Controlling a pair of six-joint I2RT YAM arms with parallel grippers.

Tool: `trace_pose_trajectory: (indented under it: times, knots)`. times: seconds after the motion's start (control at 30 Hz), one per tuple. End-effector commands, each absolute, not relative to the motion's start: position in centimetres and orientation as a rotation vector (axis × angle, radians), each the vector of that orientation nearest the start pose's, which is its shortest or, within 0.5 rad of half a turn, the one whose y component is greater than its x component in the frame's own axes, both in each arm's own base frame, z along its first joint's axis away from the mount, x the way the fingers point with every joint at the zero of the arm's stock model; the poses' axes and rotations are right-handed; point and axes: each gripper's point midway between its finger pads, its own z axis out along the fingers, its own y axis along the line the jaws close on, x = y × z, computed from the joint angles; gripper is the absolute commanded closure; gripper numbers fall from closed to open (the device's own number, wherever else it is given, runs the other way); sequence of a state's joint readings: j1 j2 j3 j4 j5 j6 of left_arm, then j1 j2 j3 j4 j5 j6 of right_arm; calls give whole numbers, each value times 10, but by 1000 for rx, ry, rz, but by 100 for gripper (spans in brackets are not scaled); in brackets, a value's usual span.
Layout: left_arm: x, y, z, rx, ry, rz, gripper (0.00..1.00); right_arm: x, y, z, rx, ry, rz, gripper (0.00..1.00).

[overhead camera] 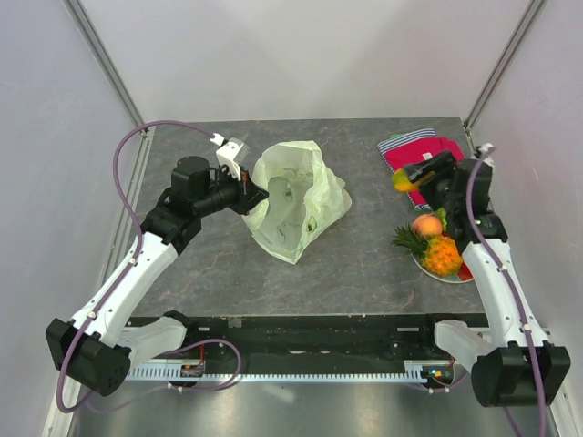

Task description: Place the fruits into the plastic bag

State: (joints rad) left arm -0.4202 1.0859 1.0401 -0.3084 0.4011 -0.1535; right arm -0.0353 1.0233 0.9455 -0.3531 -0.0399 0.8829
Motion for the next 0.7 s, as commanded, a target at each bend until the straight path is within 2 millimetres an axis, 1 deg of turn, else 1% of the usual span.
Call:
trace_pose_trajectory:
  times: [0.0, 0.03, 0.07, 0.1, 0.13, 0.17, 0.2, 0.23, 0.27, 0.3, 0.33, 0.37, 0.4, 0.43, 0.47, 0.5, 0.53, 0.57, 0.6, 0.63, 0.67]
  knots:
    - [288, -207, 285, 576, 1850, -739, 98, 353, 98, 320, 440, 1684, 742, 100]
    - [288, -208, 285, 578, 1850, -741, 99, 351, 112, 330, 364, 1665, 771, 100]
    - [288, -208, 285, 579, 1852, -745, 98, 351, 127, 326, 270, 1688, 767, 100]
    - [287, -209, 287, 582, 1844, -749, 99, 345, 155, 330, 166, 1693, 820, 100]
    - [286, -210, 287, 588, 1843, -758, 98, 338, 176, 338, 56, 1683, 872, 100]
    - [285, -210, 288, 590, 1839, -761, 98, 338, 195, 330, -51, 1701, 868, 100]
    - [285, -210, 288, 592, 1839, -762, 99, 323, 226, 329, -170, 1706, 911, 100]
    - [284, -211, 289, 595, 1832, -766, 98, 317, 242, 334, -235, 1692, 921, 100]
    - [284, -211, 290, 597, 1827, -767, 98, 315, 257, 327, -328, 1689, 892, 100]
    - [285, -210, 289, 597, 1831, -767, 98, 299, 282, 324, -425, 1682, 920, 100]
    - [284, -211, 290, 602, 1826, -770, 98, 295, 293, 325, -463, 1681, 908, 100]
    - [283, -211, 290, 604, 1823, -771, 98, 303, 300, 311, -467, 1720, 844, 100]
    - [283, -212, 292, 608, 1817, -772, 98, 297, 315, 302, -532, 1732, 821, 100]
    - [282, -212, 292, 610, 1814, -779, 99, 298, 319, 297, -550, 1779, 780, 100]
    - [282, -212, 292, 614, 1809, -781, 99, 307, 325, 276, -558, 1837, 715, 100]
    - [281, -212, 293, 617, 1803, -782, 99, 303, 338, 280, -593, 1829, 701, 100]
    - [280, -213, 293, 620, 1799, -786, 98, 304, 340, 270, -599, 1866, 659, 100]
    - [280, -213, 294, 625, 1794, -787, 99, 309, 347, 253, -606, 1908, 619, 100]
    - [279, -213, 295, 627, 1789, -789, 98, 318, 343, 254, -532, 1936, 561, 100]
    - [278, -213, 296, 630, 1786, -790, 98, 325, 341, 248, -488, 1962, 520, 100]
    - [279, -213, 297, 628, 1782, -790, 98, 334, 338, 233, -445, 2005, 460, 100]
